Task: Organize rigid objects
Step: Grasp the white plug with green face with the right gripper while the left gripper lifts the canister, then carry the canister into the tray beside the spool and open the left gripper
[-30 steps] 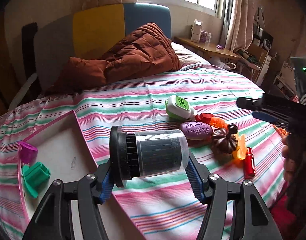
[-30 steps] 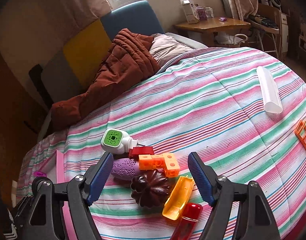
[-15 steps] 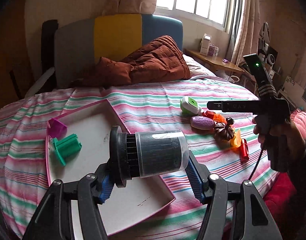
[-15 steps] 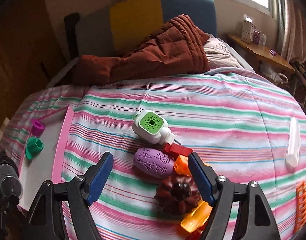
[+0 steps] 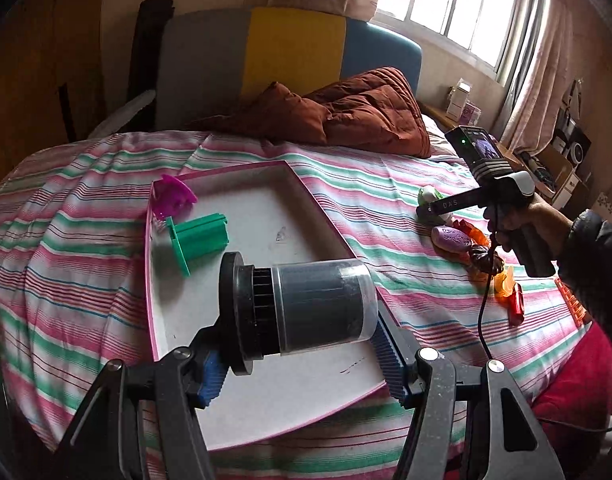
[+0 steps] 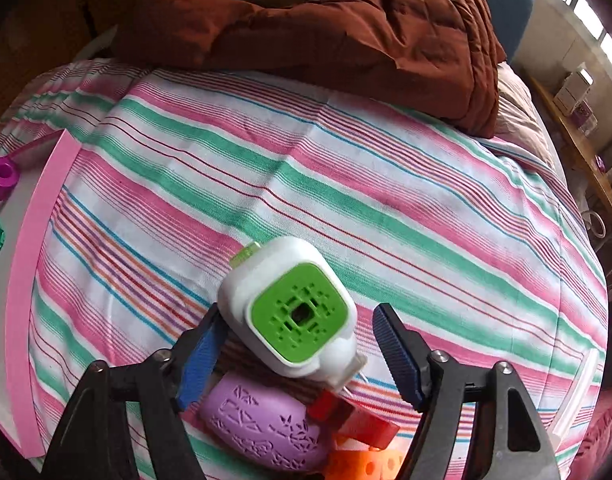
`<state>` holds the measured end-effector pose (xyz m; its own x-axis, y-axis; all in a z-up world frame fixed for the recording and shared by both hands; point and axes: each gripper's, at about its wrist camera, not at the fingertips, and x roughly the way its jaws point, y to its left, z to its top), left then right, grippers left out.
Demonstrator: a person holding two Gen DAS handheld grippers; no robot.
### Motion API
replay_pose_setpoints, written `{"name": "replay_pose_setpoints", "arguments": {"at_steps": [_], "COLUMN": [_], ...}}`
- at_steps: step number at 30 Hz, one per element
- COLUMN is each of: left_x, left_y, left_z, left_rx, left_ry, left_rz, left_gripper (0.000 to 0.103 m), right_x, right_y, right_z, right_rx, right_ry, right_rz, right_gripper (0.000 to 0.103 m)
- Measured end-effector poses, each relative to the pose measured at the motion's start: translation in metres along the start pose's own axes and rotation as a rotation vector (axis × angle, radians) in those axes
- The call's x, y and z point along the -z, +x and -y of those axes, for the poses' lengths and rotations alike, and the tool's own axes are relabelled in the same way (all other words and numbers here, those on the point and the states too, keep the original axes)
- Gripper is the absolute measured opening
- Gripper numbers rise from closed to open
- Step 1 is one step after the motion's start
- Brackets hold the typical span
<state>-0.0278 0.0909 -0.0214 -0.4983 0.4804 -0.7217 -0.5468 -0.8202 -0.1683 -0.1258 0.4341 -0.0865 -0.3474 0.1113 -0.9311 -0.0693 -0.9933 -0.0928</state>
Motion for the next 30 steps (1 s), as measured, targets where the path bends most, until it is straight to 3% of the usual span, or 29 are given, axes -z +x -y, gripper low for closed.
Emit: {"name": "replay_pose_setpoints", "arguments": {"at_steps": [5, 8, 11, 14, 21, 26, 30], "left_x": [0.0, 0.001, 0.002, 0.004, 0.011, 0.019, 0.025], "left_y": [-0.001, -0.003, -0.005, -0.008, -0.02, -0.026, -0.029], "left_z": [0.0, -0.002, -0.004, -0.007, -0.011, -0.018, -0.021], "left_rx": [0.002, 0.001, -0.001, -0.003, -0.01, -0.027, -0.043], "left_ry": [-0.004, -0.004, -0.005, -0.014, -0.019, -0.03, -0.04], "left_rz": [0.0, 0.0, 0.002, 0.008, 0.018, 0.017, 0.011], "left_gripper": [0.064, 0.064, 0.064, 0.064, 0.064, 0.064, 0.064], "right_x": [-0.013, -0.017, -0.02, -0.02, 0.029, 0.071, 0.085], "right_y": [0.002, -0.011, -0.036, -0.05, -0.051, -0.046, -0.044], "right_z": [-0.015, -0.02, -0.02, -0.028, -0.082, -0.101, -0.096], "right_rx": [0.009, -0.008, -0.07, -0.169, -0.261, -0.188, -0.204], "right_ry": [-0.057, -0.042, 0.008, 0.048, 0.043, 0.039, 0.081], "right_rz": [0.008, 0.06, 0.134, 0.118, 0.032, 0.068, 0.108], "right_gripper": [0.062, 0.062, 0.062, 0.062, 0.062, 0.062, 0.062]}}
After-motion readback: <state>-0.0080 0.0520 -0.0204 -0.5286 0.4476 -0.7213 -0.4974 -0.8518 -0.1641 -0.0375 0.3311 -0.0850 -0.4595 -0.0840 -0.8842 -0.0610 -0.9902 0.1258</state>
